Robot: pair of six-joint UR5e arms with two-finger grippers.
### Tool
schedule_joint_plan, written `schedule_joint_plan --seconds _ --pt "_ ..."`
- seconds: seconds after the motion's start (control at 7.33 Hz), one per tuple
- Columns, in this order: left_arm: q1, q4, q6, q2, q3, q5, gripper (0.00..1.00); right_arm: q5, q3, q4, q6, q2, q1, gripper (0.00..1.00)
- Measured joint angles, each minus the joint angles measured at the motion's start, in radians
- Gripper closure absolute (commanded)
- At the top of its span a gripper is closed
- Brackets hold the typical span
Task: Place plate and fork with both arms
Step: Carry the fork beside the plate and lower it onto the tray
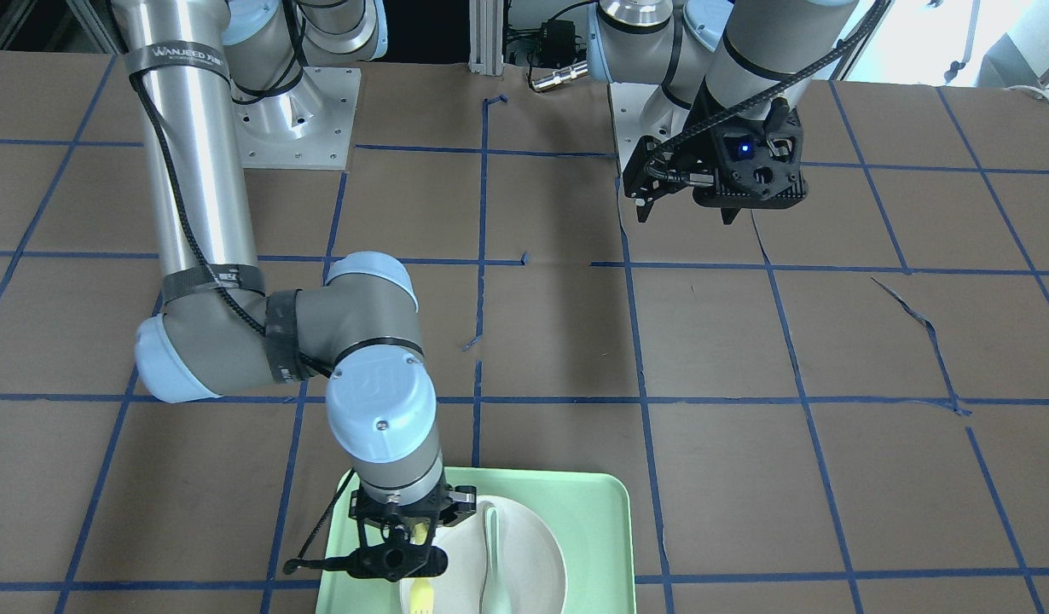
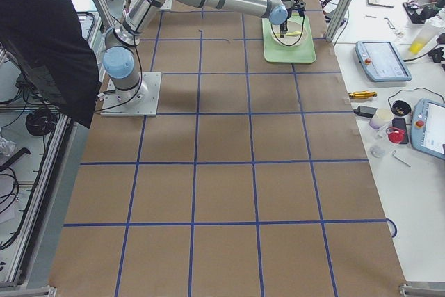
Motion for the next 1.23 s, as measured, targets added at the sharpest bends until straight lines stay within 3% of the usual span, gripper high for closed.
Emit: schedule_joint_plan --seconds 0.41,1.09,1.23 --pt "-0.001 0.008 -0.003 -0.005 -0.013 -0.001 0.0 0.015 0.063 -0.019 -0.121 -0.009 -0.087 1.0" --pt "-0.001 0.011 -0.006 -0.009 -0.018 -0.002 0.0 0.074 0.071 -0.072 -0.089 0.043 -0.096 0.96" --pt "-0.001 0.011 -0.006 -0.009 -0.018 -0.002 0.0 0.076 0.073 -0.072 -0.083 0.043 -0.096 0.01"
